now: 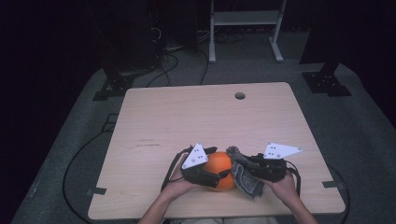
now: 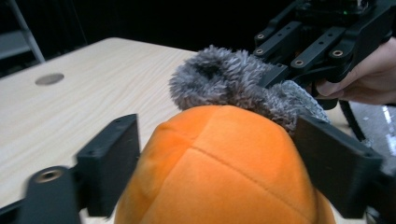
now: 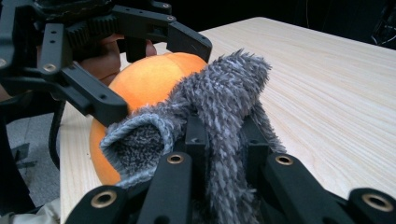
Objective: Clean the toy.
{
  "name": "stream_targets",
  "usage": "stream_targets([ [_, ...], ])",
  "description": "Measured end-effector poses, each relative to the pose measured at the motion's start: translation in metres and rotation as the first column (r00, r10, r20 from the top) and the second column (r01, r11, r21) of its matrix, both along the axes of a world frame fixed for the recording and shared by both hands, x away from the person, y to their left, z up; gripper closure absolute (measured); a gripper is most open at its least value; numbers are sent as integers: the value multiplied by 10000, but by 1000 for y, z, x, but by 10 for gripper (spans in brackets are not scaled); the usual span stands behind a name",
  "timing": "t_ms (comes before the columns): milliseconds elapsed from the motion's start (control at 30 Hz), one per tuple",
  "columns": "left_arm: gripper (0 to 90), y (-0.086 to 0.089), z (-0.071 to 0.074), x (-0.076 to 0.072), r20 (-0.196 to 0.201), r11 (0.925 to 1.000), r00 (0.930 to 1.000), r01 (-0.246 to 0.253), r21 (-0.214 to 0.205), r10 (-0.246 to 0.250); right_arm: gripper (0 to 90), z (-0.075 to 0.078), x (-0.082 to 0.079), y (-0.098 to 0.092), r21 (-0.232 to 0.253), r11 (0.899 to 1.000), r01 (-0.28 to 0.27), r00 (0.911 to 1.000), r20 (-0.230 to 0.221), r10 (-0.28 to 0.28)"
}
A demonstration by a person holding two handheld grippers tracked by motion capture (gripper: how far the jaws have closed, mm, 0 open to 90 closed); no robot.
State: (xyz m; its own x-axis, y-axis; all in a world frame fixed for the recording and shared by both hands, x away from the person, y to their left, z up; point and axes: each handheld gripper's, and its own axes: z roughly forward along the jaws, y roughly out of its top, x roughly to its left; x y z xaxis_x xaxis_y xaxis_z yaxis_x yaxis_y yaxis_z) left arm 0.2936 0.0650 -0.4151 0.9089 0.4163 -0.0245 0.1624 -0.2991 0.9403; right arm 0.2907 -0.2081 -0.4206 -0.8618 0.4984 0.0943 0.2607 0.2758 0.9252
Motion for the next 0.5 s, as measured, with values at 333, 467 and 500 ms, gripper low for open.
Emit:
stream_targets([
  [333,90,18,-8,10,-462,9945,9934,1049,-14,-1049,769,-7,5,-3,-50,10000,-10,9997,-245,9],
  [467,65,21,-9,13,-393,9934,9927,1143,34,-1141,769,-9,6,-4,-60,10000,24,9995,-310,-26],
  [500,65,22,-9,13,-416,9936,9927,1132,-8,-1131,769,-9,5,-4,-64,10000,31,9996,-281,-33],
])
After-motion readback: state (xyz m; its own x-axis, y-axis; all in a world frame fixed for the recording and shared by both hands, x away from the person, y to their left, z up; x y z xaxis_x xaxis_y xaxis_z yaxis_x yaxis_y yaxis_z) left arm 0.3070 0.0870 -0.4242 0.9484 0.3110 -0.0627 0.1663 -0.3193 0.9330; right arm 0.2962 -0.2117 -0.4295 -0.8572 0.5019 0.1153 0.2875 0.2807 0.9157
